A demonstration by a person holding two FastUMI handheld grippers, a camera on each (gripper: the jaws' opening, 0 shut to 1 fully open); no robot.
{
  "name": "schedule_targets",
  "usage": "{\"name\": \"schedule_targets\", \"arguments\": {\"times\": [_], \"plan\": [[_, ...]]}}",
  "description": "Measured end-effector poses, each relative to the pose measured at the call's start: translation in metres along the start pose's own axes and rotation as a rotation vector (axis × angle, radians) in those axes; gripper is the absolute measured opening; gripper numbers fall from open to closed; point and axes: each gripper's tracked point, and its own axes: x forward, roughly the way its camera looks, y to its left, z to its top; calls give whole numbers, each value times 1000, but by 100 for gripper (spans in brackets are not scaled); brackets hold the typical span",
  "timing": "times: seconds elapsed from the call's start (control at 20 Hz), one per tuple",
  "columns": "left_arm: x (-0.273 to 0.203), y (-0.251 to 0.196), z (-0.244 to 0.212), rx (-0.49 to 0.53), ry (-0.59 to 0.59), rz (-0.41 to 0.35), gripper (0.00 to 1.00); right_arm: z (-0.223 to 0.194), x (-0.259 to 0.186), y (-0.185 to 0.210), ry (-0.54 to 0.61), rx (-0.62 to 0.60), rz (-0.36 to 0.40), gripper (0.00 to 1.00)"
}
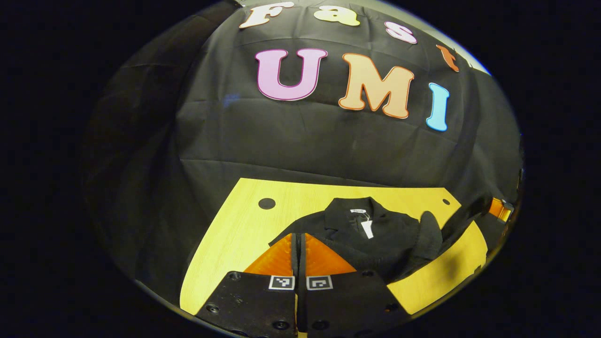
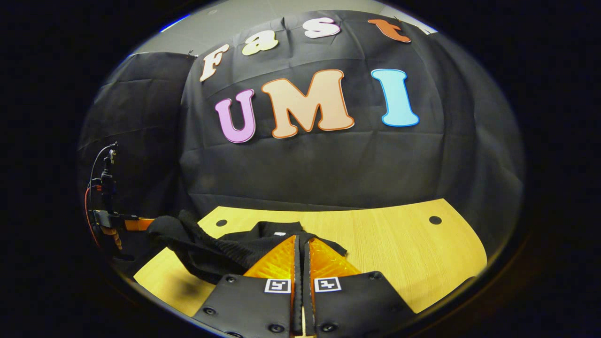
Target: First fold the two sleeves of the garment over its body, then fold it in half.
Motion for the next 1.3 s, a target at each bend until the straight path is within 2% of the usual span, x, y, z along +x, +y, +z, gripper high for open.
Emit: {"name": "schedule_targets", "arguments": {"times": [0.6, 0.65, 0.75, 0.8, 0.85, 0.9, 1.0, 1.2, 1.25, 1.3], "plan": [[59, 5, -2, 73, 52, -24, 0, -8, 60, -23, 56, 46, -77, 4], [63, 4, -1, 79, 45, -21, 0, -8, 62, -25, 57, 50, -81, 4], [66, 13, 17, 89, -20, 42, 0, -8, 68, -32, 62, 66, -116, 4], [63, 19, 28, 105, -66, 81, 33, -12, 65, -31, 75, 85, -127, 10], [63, 23, 36, 117, -119, 109, 67, -8, 56, -29, 68, 89, -130, 55], [51, 21, 54, 121, -165, 106, 100, -4, 60, -29, 50, 89, -143, 100], [46, 18, 66, 129, -210, 105, 90, 11, 49, -24, -2, 72, -155, 98], [23, 11, 78, 113, -261, 70, 91, 32, 20, -12, -90, 48, -198, 98], [16, 11, 79, 114, -270, 70, 96, 39, 10, -9, -119, 46, -202, 98], [9, 11, 83, 117, -280, 74, 91, 46, -1, -4, -152, 39, -201, 98]]}}
